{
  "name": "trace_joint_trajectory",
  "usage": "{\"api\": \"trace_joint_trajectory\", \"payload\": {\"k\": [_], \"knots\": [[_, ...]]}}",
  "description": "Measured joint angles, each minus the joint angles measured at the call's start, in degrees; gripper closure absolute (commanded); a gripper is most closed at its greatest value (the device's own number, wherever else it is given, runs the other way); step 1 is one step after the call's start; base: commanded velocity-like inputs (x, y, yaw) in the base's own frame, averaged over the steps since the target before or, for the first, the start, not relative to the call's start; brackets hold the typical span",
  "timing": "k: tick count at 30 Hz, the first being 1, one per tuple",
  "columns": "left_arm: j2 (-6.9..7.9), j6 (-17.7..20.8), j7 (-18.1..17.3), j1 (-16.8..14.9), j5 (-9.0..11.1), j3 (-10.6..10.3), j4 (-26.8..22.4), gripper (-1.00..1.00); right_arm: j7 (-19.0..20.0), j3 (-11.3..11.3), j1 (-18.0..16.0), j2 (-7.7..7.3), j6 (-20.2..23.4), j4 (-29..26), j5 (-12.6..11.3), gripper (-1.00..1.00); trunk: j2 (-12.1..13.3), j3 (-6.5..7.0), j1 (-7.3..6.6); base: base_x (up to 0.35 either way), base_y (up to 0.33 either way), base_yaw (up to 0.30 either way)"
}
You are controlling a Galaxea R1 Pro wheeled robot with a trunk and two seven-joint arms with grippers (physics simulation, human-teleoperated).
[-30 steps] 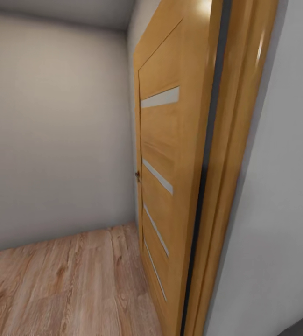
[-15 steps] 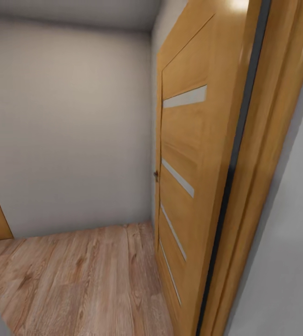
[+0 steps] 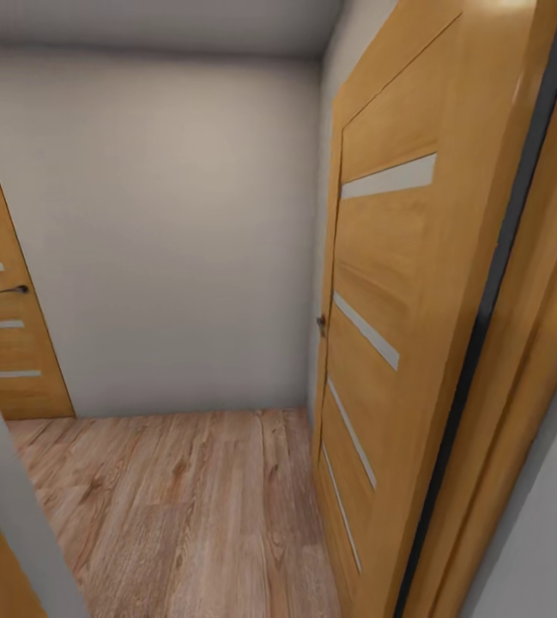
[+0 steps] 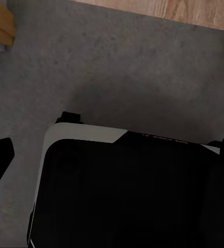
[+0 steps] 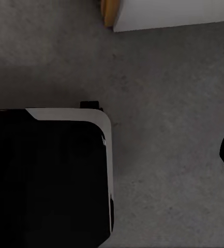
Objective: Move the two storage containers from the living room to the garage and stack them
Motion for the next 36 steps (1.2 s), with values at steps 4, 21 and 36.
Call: {"api": "trace_joint_trajectory", "payload": {"k": [4,21,36], "knots": [[0.00,0.0,0.0,0.0,0.0,0.0,0.0,-1.00,0.0,0.0,0.0,0.01,0.0,0.0,0.0,-1.00,0.0,0.00,0.00,0.000,0.000,0.271],[0.00,0.0,0.0,0.0,-0.1,0.0,0.0,-1.00,0.0,0.0,0.0,-0.08,-0.2,0.0,0.0,-1.00,0.0,0.00,0.00,0.000,0.000,0.209],[0.00,0.0,0.0,0.0,0.0,0.0,0.0,-1.00,0.1,0.0,0.0,-0.08,-0.6,0.0,0.1,-1.00,0.0,0.00,0.00,0.000,0.000,0.006]]}}
